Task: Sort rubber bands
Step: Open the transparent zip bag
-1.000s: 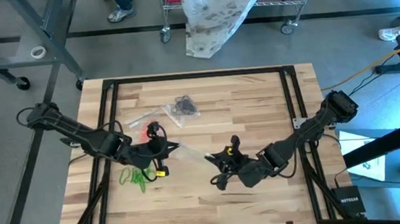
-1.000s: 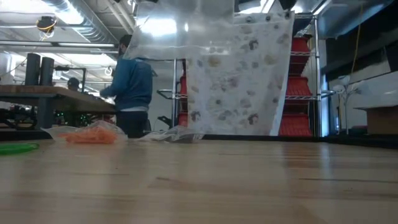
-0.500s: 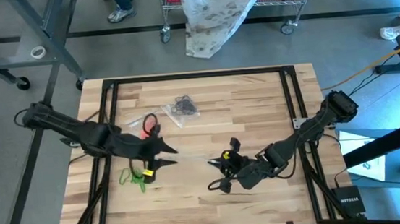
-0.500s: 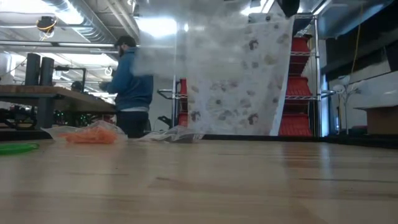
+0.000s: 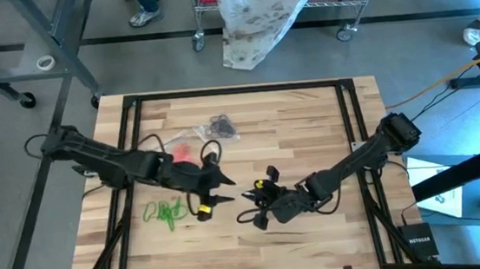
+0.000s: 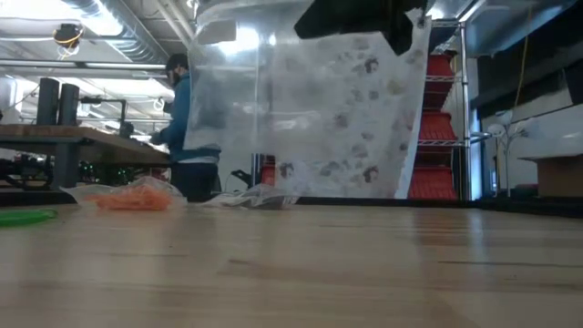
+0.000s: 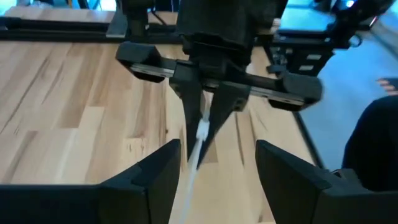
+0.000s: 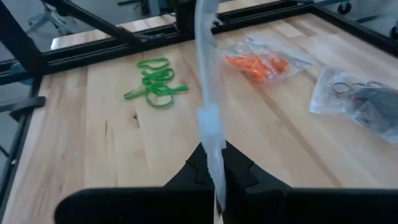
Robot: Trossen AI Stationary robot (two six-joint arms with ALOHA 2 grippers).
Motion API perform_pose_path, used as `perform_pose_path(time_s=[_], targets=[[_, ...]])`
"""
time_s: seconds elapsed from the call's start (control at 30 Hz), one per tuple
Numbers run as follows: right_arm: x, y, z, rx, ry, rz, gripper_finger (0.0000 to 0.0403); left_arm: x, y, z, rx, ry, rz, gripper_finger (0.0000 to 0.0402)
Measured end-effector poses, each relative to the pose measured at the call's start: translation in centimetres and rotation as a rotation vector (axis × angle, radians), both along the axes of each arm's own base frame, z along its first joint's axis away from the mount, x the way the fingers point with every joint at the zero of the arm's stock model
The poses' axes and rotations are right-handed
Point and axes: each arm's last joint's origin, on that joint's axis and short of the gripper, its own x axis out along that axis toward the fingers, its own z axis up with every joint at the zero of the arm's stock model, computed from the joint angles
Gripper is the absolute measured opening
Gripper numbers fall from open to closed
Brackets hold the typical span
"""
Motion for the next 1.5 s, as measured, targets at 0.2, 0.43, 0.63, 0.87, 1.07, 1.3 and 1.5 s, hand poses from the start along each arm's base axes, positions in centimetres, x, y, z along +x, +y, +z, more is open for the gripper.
perform_pose_path(time_s=[0.2, 0.43, 0.63, 0.87, 1.07, 1.3, 1.5], targets=[[0.3, -0.1, -0.2, 0.014, 0.002, 0.017, 0.0000, 1.8, -0.1, -1.4, 0.046, 0.037, -0.013, 0.0198], [0.5, 0.1, -0.3, 0.001, -0.016, 0.020, 0.0000, 3.7, -0.2, -3.2, 0.014, 0.049, -0.035, 0.0198], [0.6, 0.2, -0.5, 0.004, -0.021, 0.020, 0.0000, 4.3, -0.4, -3.9, 0.032, 0.046, -0.056, 0.0198], [0.6, 0.2, -0.5, 0.004, -0.021, 0.020, 0.0000, 4.4, -0.3, -3.8, 0.039, 0.037, -0.055, 0.0193], [0.6, 0.2, -0.5, 0.003, -0.020, 0.019, 0.0000, 4.4, -0.3, -3.9, 0.049, 0.041, -0.061, 0.0142], [0.6, 0.2, -0.5, 0.003, -0.020, 0.019, 0.0000, 4.4, -0.3, -3.9, 0.049, 0.040, -0.062, 0.0082], [0.6, 0.1, -0.6, -0.003, -0.019, 0.013, 0.0000, 4.3, -0.3, -3.9, 0.052, 0.048, -0.061, 0.0045]])
